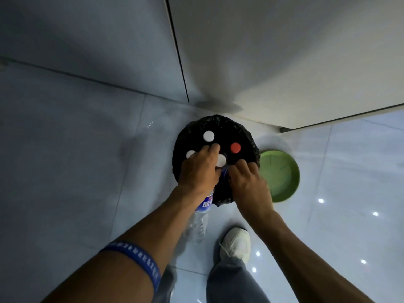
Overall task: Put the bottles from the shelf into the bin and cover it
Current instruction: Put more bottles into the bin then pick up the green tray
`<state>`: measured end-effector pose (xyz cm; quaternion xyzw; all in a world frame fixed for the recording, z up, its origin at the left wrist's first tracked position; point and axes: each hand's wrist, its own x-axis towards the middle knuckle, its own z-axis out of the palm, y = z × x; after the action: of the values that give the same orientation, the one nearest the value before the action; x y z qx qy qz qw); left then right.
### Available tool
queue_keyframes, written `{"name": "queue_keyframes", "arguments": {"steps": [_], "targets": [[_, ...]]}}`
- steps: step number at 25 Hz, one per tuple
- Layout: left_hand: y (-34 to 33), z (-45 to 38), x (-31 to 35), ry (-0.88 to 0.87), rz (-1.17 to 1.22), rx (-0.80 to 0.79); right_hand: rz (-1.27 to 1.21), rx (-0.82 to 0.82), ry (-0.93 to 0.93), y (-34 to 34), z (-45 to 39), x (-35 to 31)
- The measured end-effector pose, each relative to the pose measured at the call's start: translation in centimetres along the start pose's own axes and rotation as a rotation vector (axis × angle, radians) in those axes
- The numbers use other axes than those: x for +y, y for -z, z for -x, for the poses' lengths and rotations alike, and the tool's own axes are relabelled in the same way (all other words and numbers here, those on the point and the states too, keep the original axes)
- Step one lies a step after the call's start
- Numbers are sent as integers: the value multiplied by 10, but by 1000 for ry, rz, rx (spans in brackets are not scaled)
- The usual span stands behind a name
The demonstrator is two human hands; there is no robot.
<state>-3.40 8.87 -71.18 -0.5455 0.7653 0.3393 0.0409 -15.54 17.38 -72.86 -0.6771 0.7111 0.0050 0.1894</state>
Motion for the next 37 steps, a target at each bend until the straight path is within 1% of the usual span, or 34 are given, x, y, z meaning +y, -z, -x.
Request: {"name": "queue_keyframes", "arguments": {"steps": [1, 3, 5, 7, 9, 12, 15, 17, 18, 19, 20, 22, 23, 24, 26, 27, 28, 30, 32, 34, 35, 37], "targets": [[2, 1, 2, -6, 11, -2, 20, -13, 17, -5, -2, 0], [16, 11, 3, -13, 47, 41, 0, -48, -52, -13, -11, -1], [39, 30, -2, -28, 80, 187, -101, -53, -166, -11, -11, -1], [61, 53, -5, -80, 114, 361, -242, 37, -275, 2, 4, -2], [71, 69, -1, -119, 123, 468, -341, 152, -355, 17, 25, -5], [73, 76, 13, -192, 94, 532, -440, 229, -427, 33, 56, -17], [80, 70, 22, -250, 87, 610, -521, 248, -420, 34, 69, -34], [77, 65, 24, -281, 75, 618, -545, 240, -440, 28, 69, -42], [69, 64, 23, -298, 43, 580, -547, 233, -443, 25, 68, -44], [58, 64, 18, -313, 0, 500, -552, 224, -438, 22, 67, -46], [45, 66, 12, -323, -27, 374, -556, 208, -433, 20, 64, -46], [21, 74, -3, -293, -17, 57, -554, 142, -431, 16, 59, -45], [14, 80, -9, -264, 3, -57, -556, 107, -435, 15, 58, -44], [9, 87, -14, -228, 6, -88, -556, 78, -443, 14, 58, -43], [7, 97, -18, -188, -46, -24, -539, 66, -441, 16, 59, -42], [7, 100, -19, -199, -89, 5, -506, 67, -413, 16, 58, -43], [5, 100, -18, -227, -130, 2, -452, 60, -363, 17, 55, -44], [-3, 96, -16, -279, -186, -83, -307, 13, -224, 13, 41, -44], [-19, 88, -19, -251, -239, -194, -175, -110, -126, 1, 20, -42], [-31, 79, -27, -164, -326, -300, -84, -251, -62, -13, -1, -37], [-35, 74, -32, -138, -387, -330, -40, -291, -42, -16, -10, -33], [-34, 71, -41, -148, -455, -324, -30, -278, -57, -15, -25, -30]]}}
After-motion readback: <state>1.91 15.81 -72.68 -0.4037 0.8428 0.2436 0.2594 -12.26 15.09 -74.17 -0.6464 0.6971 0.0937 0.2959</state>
